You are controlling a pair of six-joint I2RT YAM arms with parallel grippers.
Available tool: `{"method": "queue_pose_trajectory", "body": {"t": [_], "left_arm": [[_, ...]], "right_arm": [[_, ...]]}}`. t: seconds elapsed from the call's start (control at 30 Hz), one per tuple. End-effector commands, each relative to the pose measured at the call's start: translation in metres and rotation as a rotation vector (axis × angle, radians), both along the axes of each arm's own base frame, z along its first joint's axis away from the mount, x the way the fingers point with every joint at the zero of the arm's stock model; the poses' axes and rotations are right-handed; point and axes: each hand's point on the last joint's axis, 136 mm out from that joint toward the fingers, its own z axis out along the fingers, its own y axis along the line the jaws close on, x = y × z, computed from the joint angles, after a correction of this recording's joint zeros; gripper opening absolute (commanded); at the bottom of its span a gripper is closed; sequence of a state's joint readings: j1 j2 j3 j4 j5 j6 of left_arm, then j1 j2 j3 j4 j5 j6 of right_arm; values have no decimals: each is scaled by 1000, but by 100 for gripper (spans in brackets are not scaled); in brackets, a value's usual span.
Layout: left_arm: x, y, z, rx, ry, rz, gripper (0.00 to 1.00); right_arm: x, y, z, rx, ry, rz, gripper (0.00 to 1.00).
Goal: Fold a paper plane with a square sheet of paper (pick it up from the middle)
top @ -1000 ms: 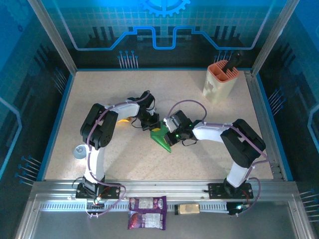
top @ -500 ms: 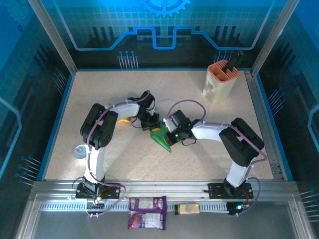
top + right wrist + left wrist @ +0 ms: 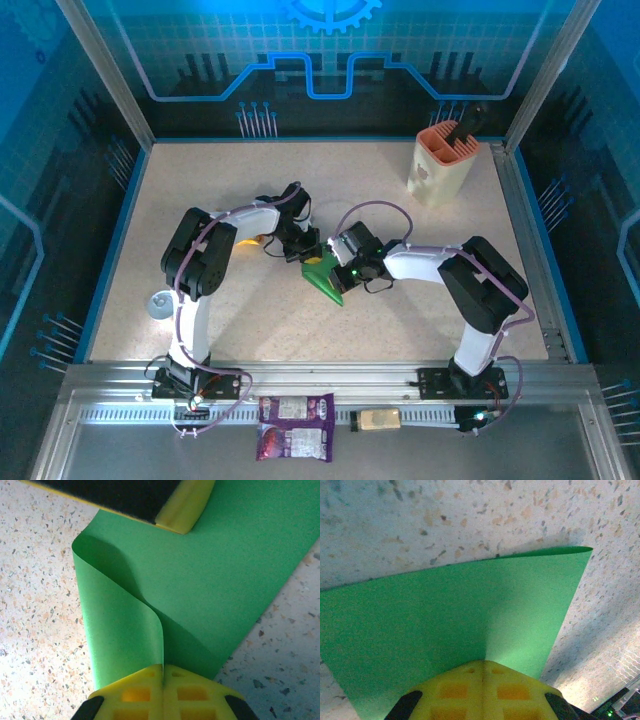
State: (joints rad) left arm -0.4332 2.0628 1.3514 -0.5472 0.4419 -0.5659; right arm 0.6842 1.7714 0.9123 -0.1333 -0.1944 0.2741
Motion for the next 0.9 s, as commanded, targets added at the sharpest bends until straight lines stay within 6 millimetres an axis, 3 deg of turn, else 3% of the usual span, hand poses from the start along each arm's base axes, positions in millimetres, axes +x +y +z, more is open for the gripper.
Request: {"method": "queue_pose_trajectory", "body": {"t": [0.0, 0.43, 0.77, 0.87], "left_arm": [[-14, 7, -18, 47, 58, -10, 5], [-14, 7, -20, 49, 61, -8, 5], [-12, 6, -16, 43, 54, -4, 5], [-8, 3, -7, 26, 35, 2, 5]], "right_arm": [[-5, -1, 6, 10, 33, -7, 0], [-5, -3, 11, 17, 15, -8, 0], [-8, -7, -8, -21, 52, -18, 0], [-9, -9, -15, -35, 65, -22, 0]]}}
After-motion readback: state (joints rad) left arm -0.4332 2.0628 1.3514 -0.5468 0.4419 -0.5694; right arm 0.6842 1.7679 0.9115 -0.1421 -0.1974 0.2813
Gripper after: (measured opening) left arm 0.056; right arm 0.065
